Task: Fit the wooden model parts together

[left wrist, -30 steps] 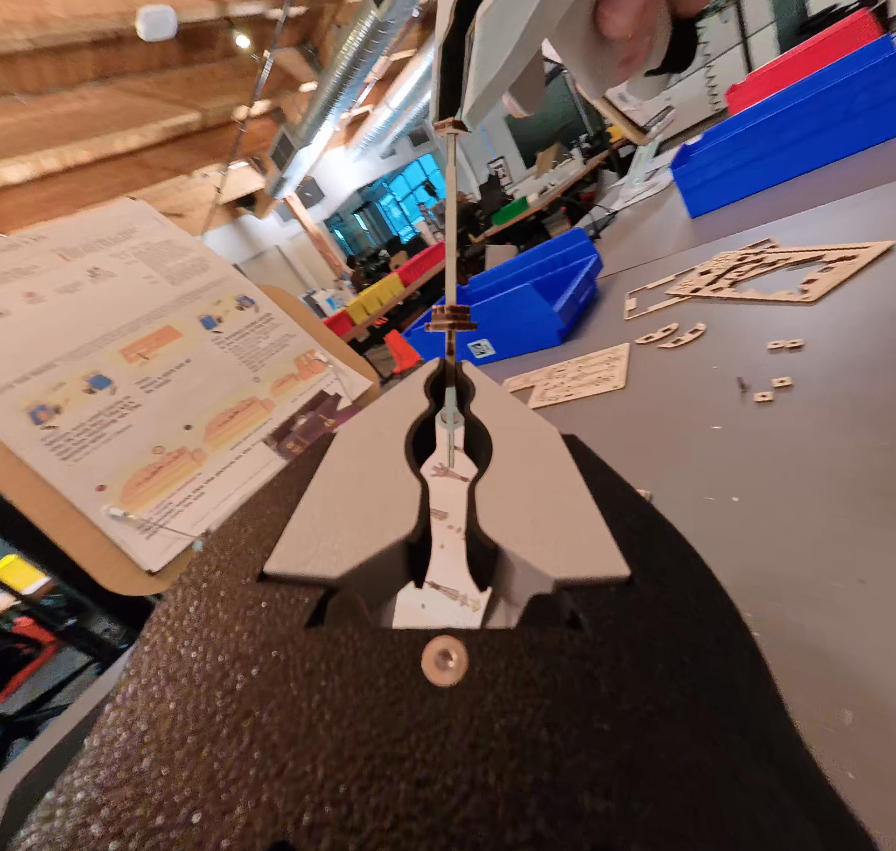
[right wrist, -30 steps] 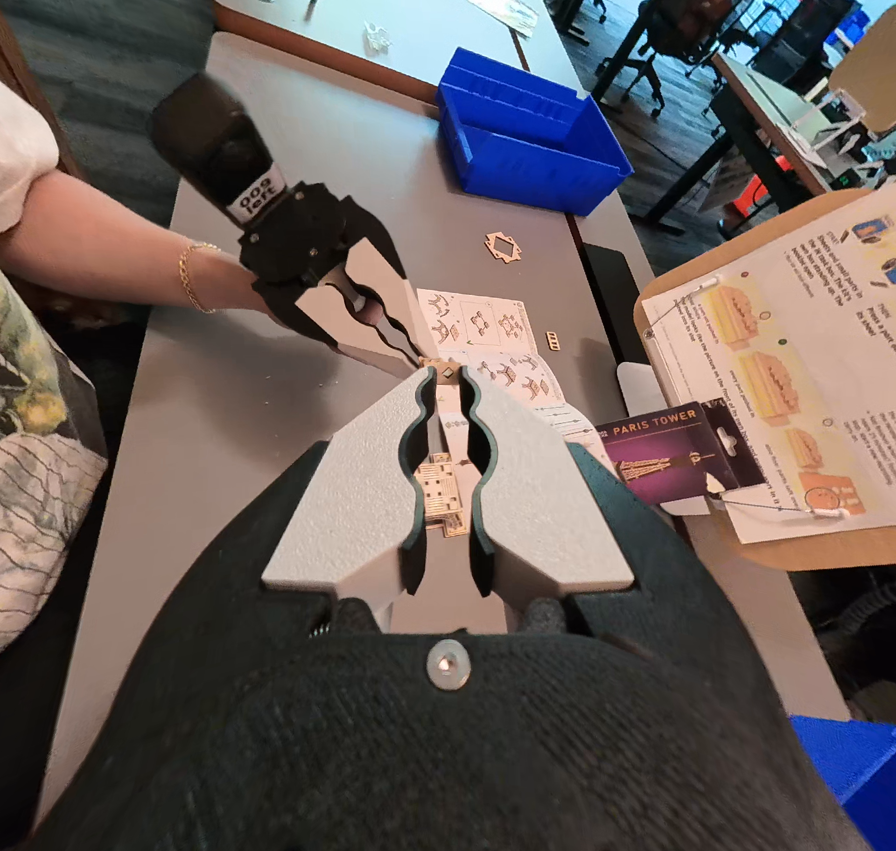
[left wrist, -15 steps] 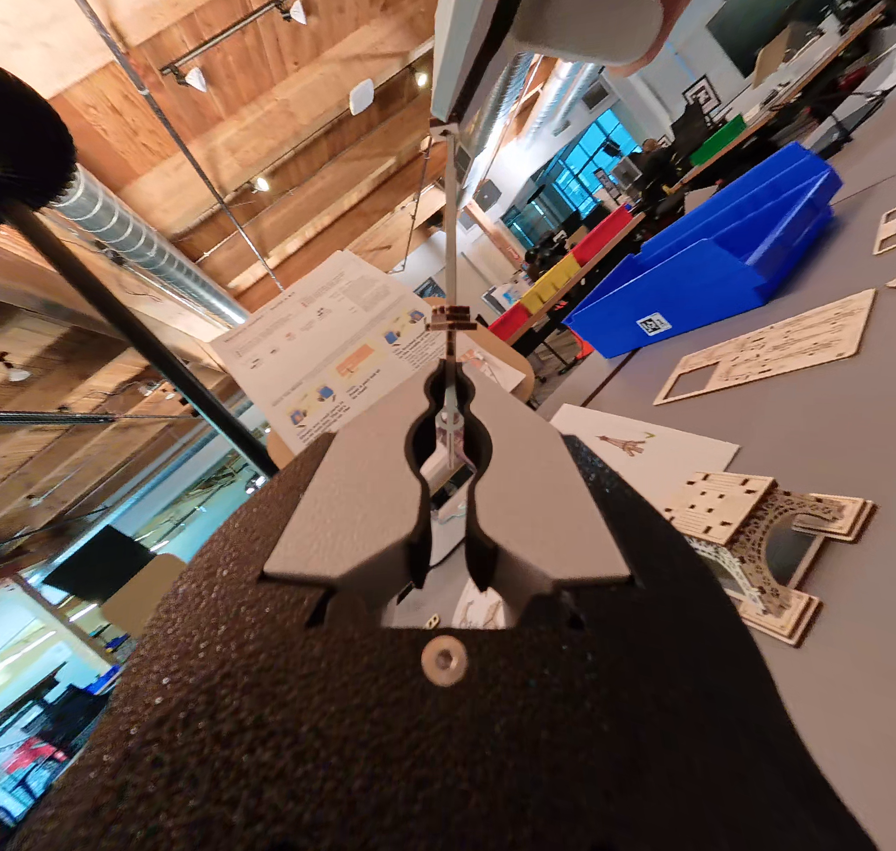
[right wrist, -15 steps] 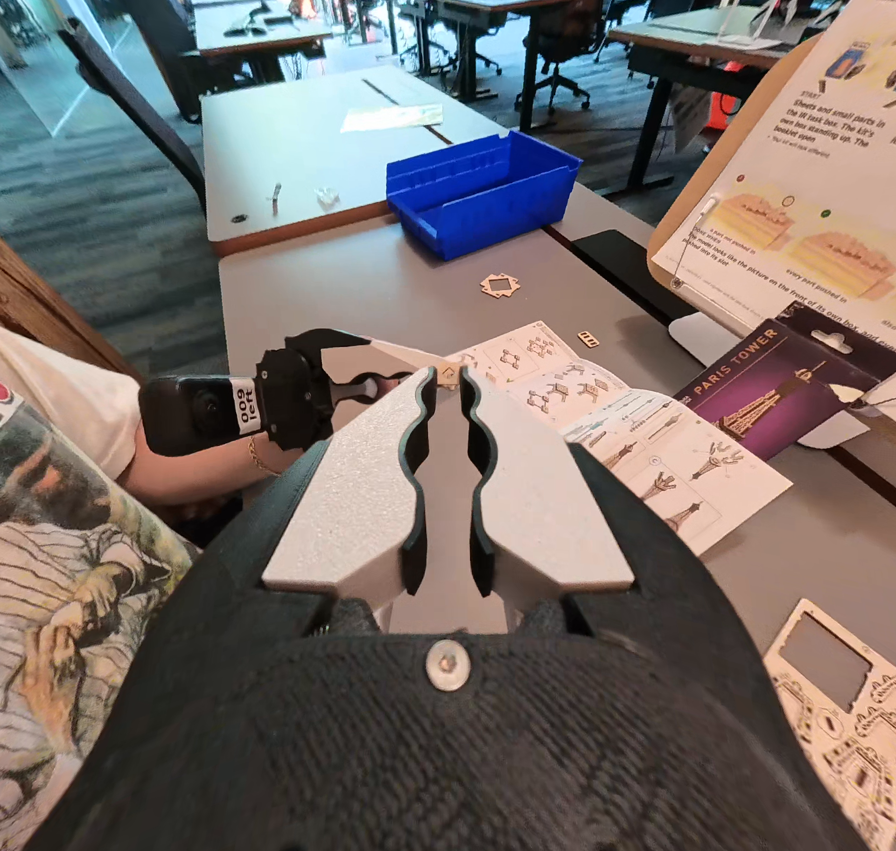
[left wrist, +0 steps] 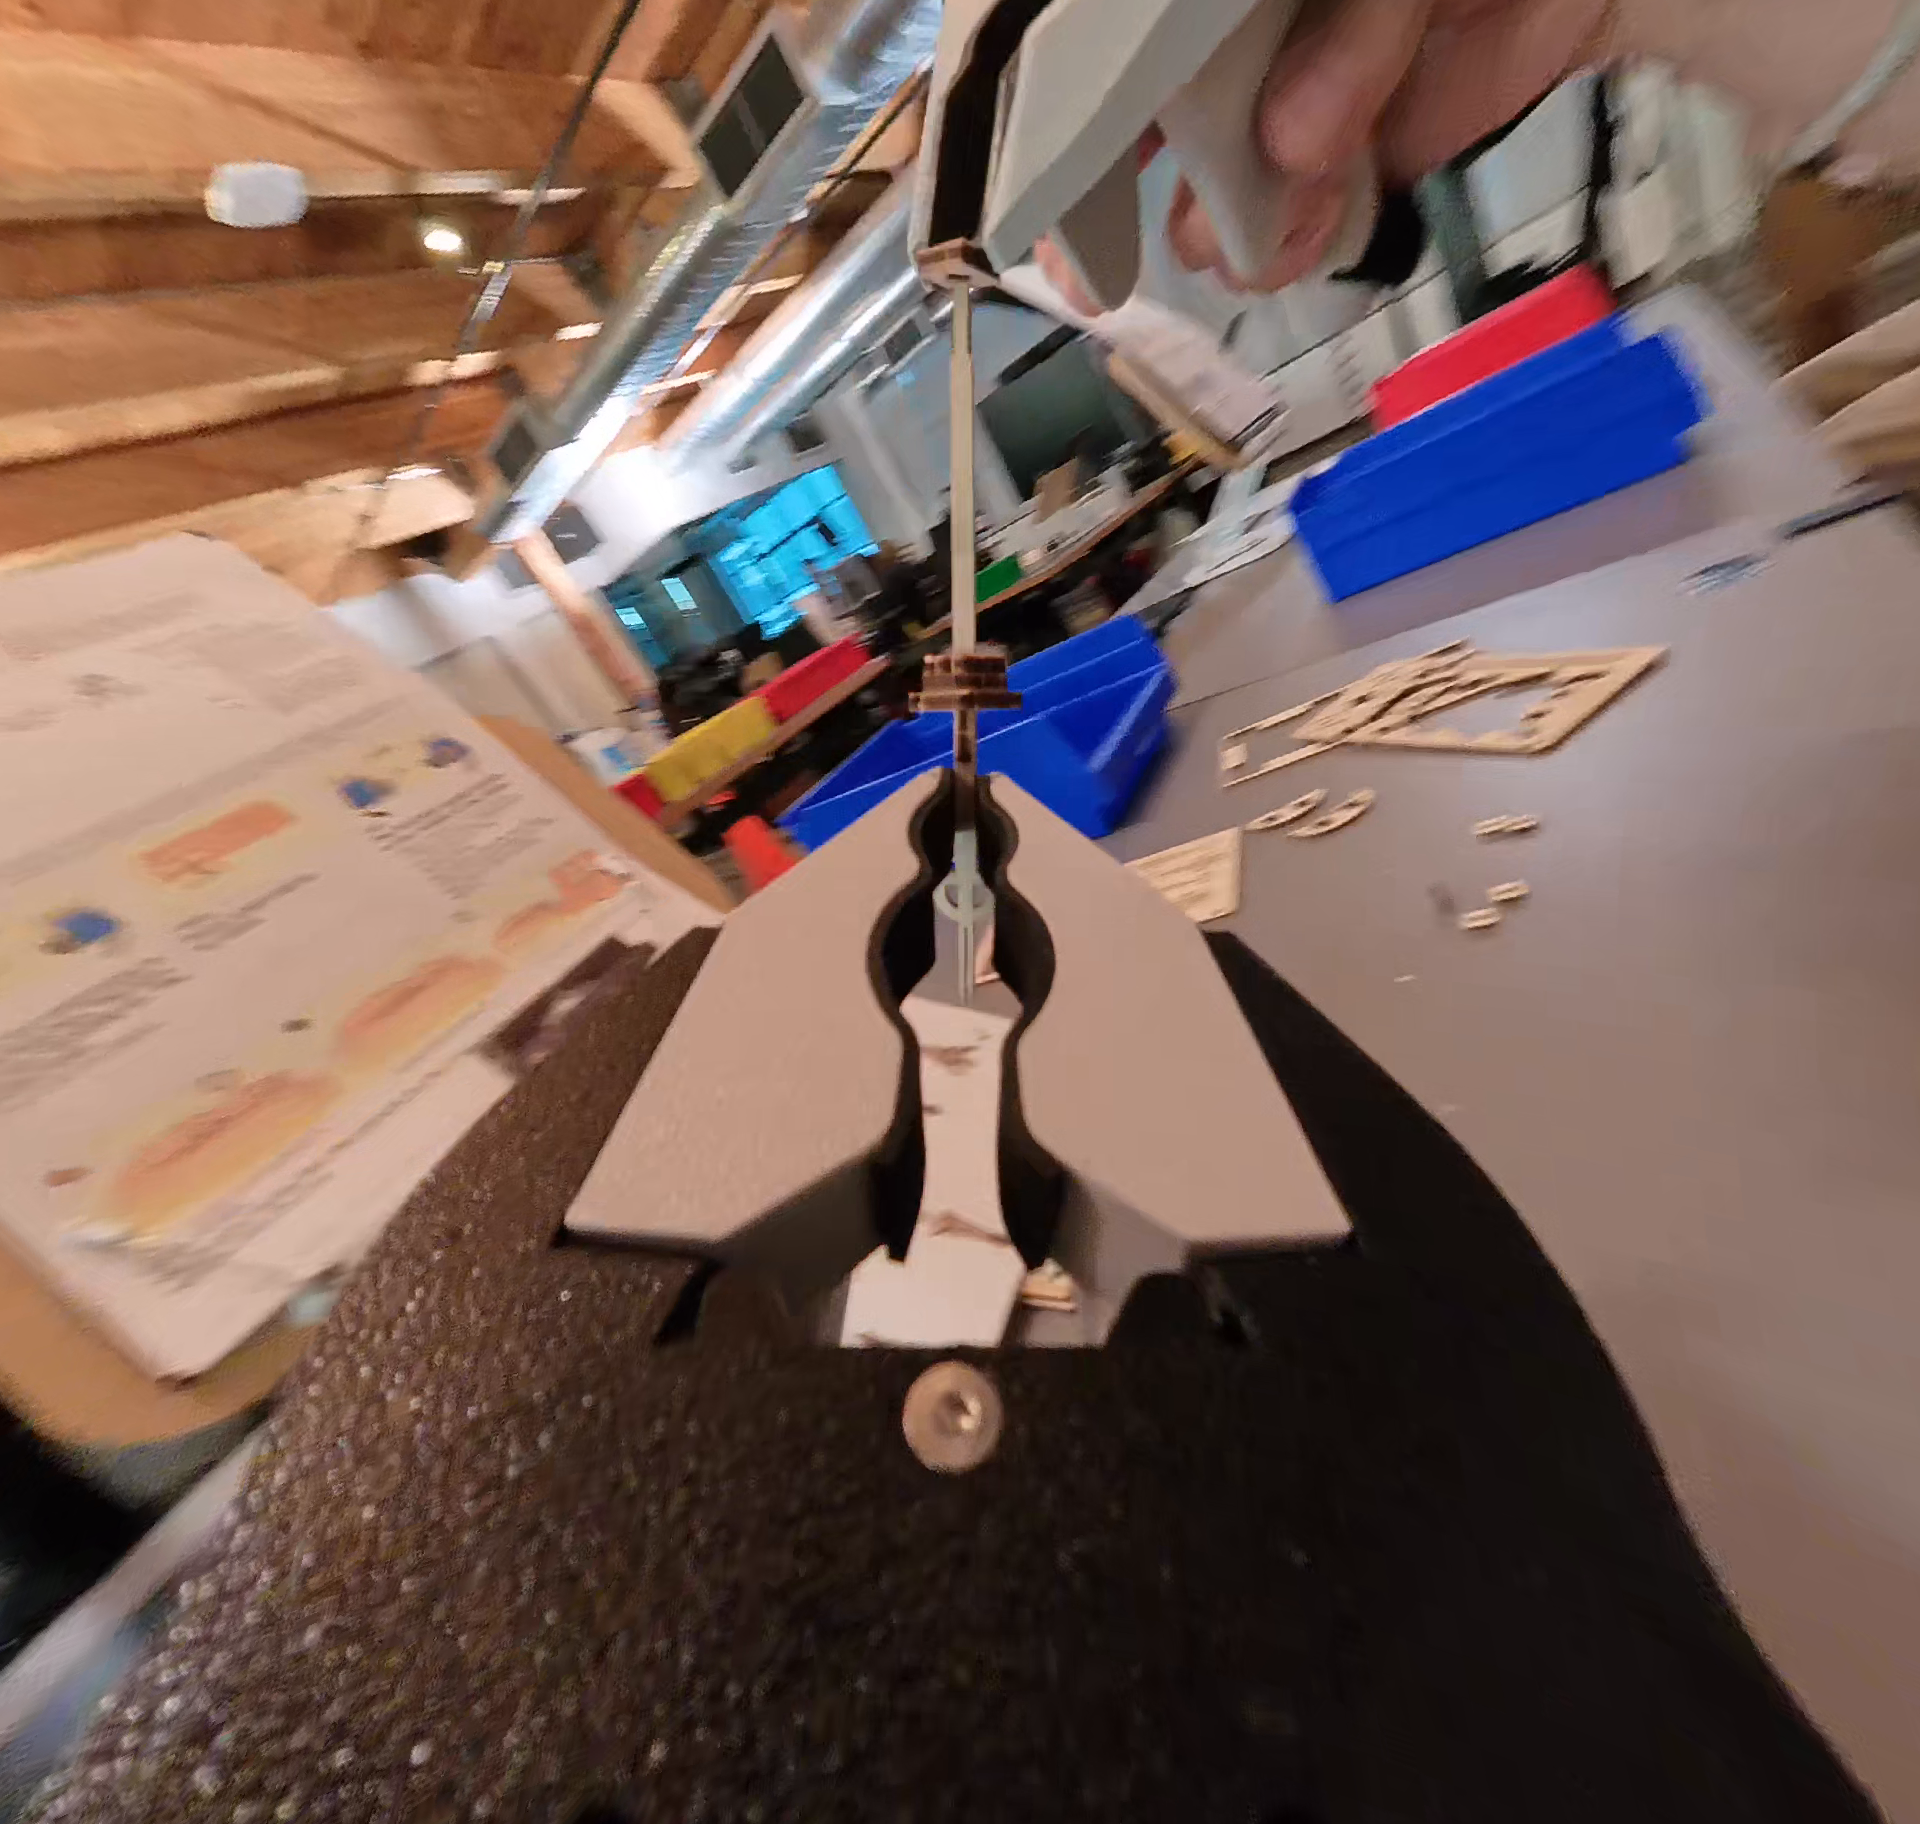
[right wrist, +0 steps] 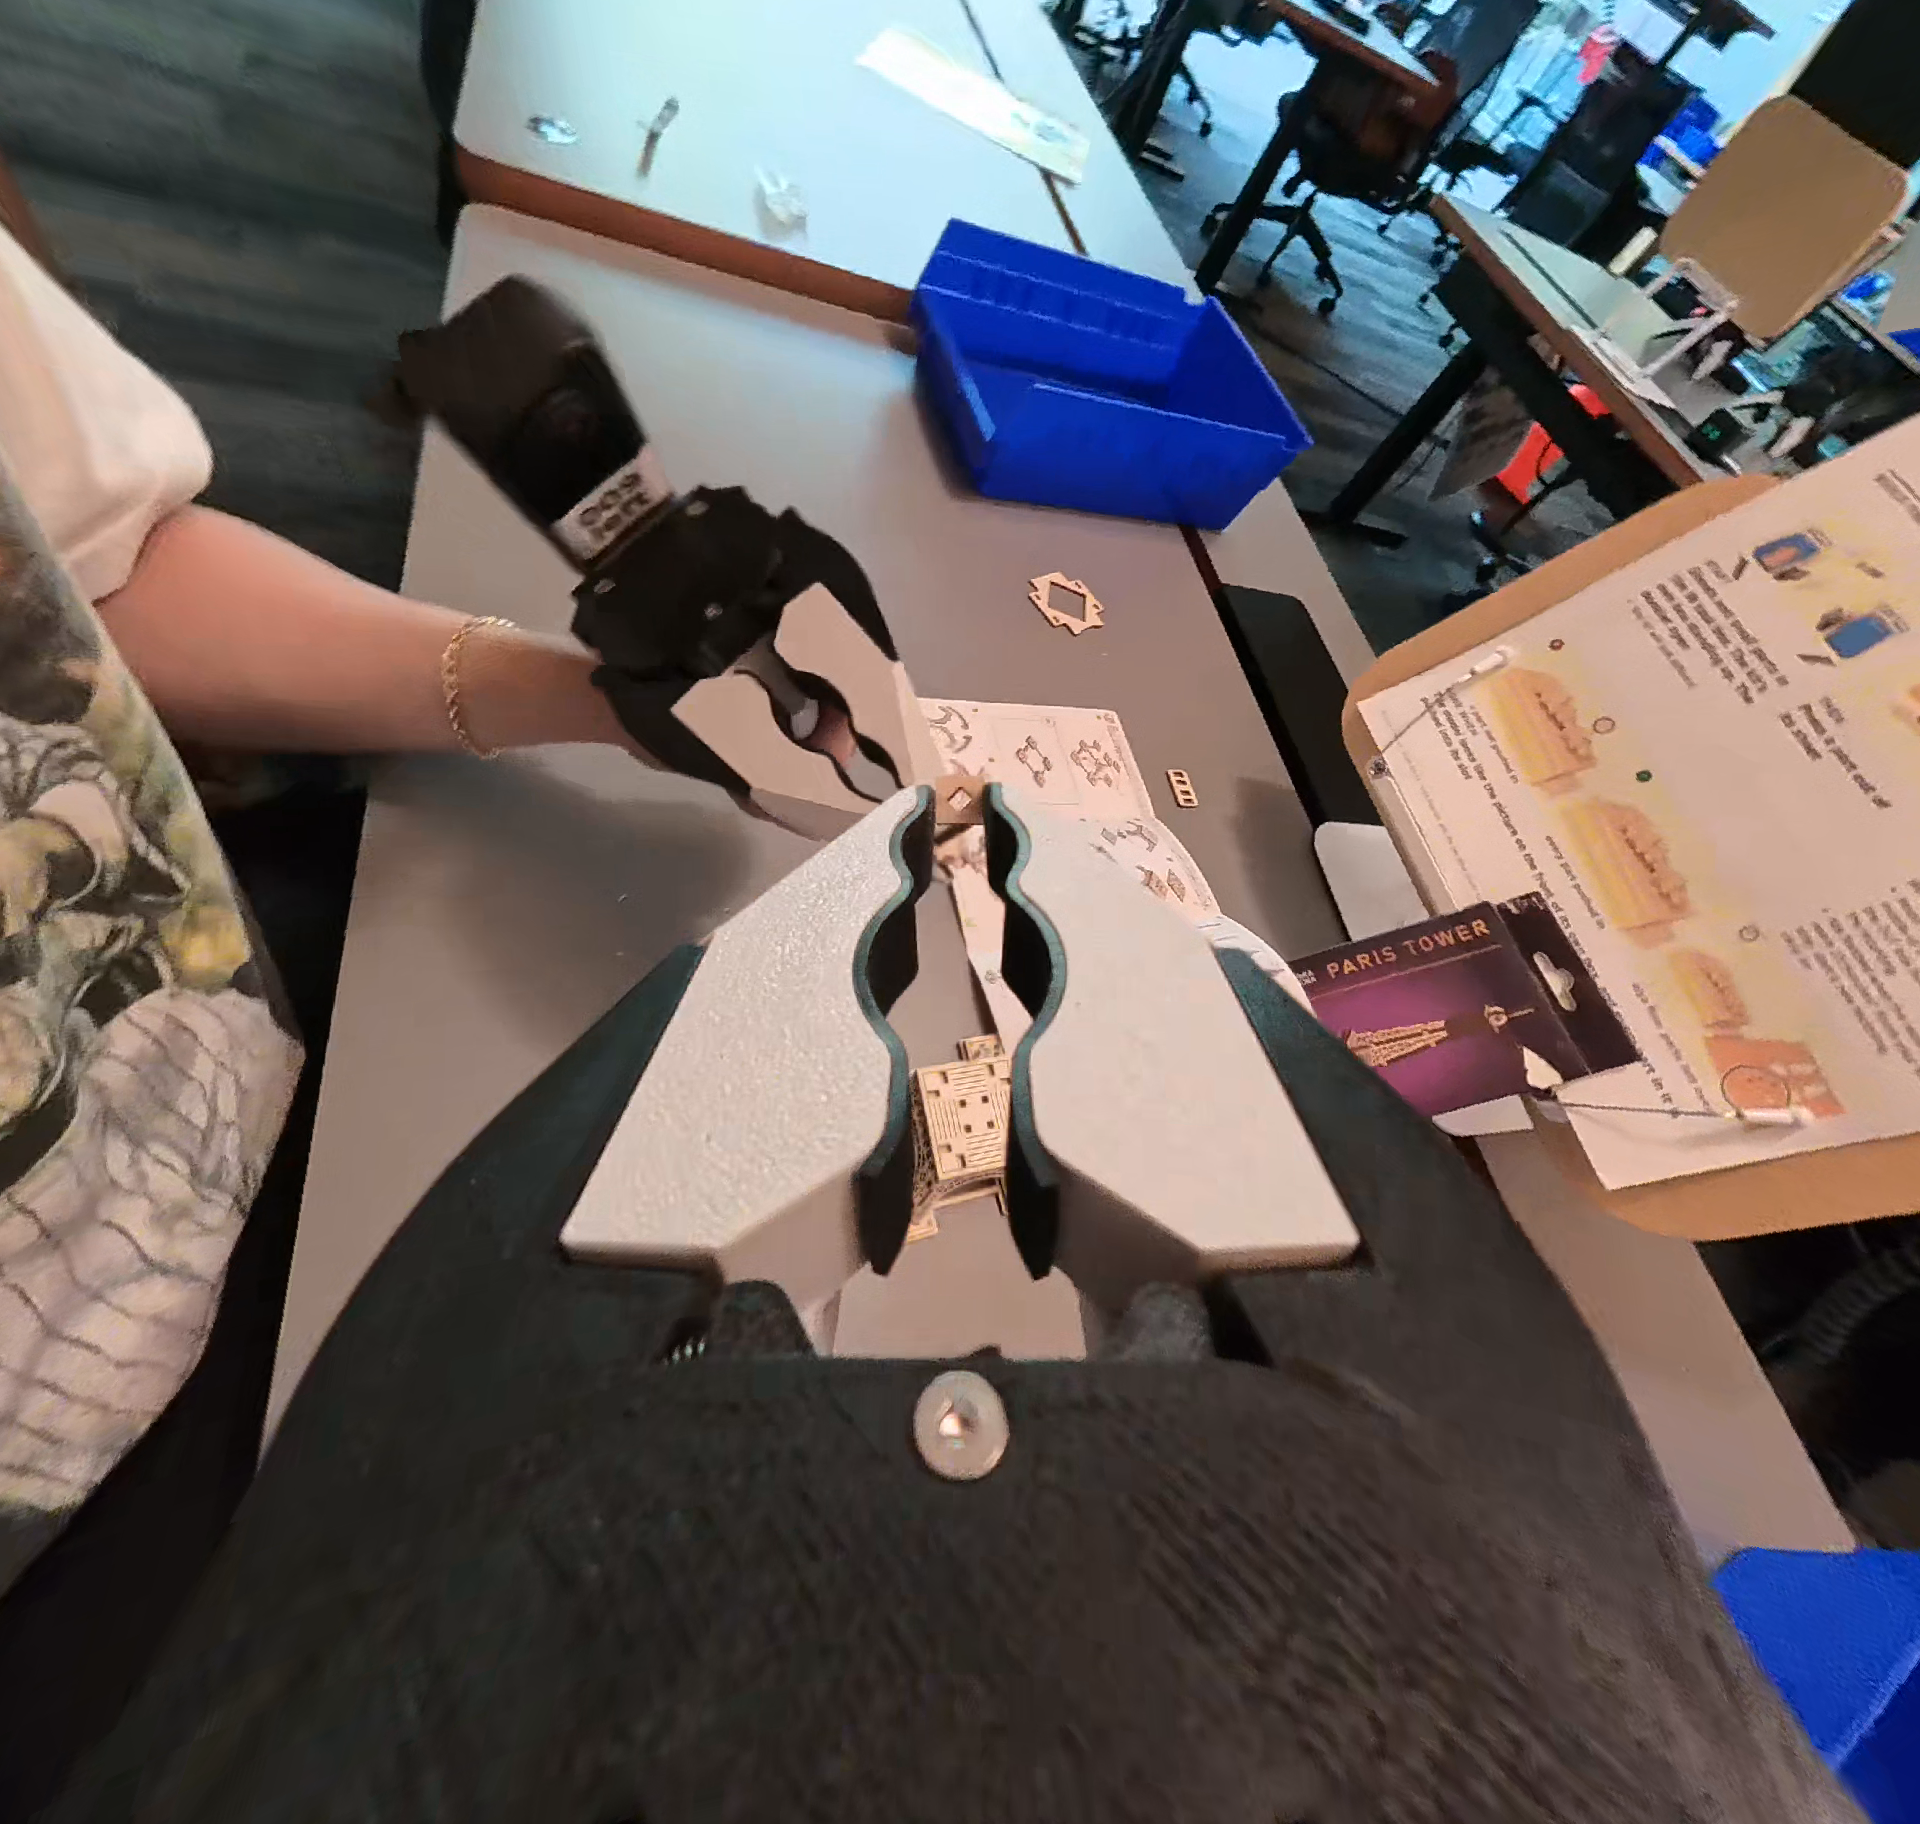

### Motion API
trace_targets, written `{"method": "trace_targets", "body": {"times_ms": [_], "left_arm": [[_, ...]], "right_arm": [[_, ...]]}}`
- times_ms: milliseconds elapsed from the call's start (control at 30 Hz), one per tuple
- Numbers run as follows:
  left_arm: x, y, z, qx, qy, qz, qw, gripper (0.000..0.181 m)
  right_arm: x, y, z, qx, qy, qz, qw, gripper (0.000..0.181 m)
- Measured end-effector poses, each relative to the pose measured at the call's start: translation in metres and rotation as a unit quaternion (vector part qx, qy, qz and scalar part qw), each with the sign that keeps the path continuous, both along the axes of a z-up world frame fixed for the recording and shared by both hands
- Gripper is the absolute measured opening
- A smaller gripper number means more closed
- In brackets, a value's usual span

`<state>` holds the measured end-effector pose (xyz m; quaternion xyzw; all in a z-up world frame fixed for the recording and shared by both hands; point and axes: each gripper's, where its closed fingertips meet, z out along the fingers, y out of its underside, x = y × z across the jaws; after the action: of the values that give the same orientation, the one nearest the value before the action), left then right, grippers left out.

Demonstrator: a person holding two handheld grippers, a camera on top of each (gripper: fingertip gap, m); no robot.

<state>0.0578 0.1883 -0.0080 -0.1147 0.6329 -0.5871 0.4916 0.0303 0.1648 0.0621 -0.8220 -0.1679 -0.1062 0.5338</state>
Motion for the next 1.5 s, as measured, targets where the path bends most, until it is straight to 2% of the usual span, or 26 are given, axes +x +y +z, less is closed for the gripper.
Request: {"method": "trace_targets", "body": {"times_ms": [100,400,800,1267,1500], "left_arm": [[-0.003,-0.007,-0.002,-0.023,0.025,-0.062,0.997,0.0],[-0.026,-0.012,-0.008,-0.058,0.063,-0.178,0.98,0.0],[-0.023,-0.014,-0.008,-0.055,0.057,-0.172,0.982,0.001],[-0.03,-0.02,-0.013,-0.064,0.074,-0.218,0.971,0.0],[-0.026,-0.018,-0.009,-0.069,0.063,-0.194,0.977,0.0]], "right_arm": [[-0.006,0.0,-0.001,-0.023,-0.014,0.026,0.999,0.007],[-0.023,0.001,-0.005,-0.056,-0.028,0.083,0.995,0.007],[-0.02,0.002,-0.004,-0.061,-0.028,0.071,0.995,0.007],[-0.027,-0.002,-0.009,-0.076,-0.041,0.102,0.991,0.007],[-0.026,-0.002,-0.007,-0.069,-0.037,0.08,0.994,0.007]]}}
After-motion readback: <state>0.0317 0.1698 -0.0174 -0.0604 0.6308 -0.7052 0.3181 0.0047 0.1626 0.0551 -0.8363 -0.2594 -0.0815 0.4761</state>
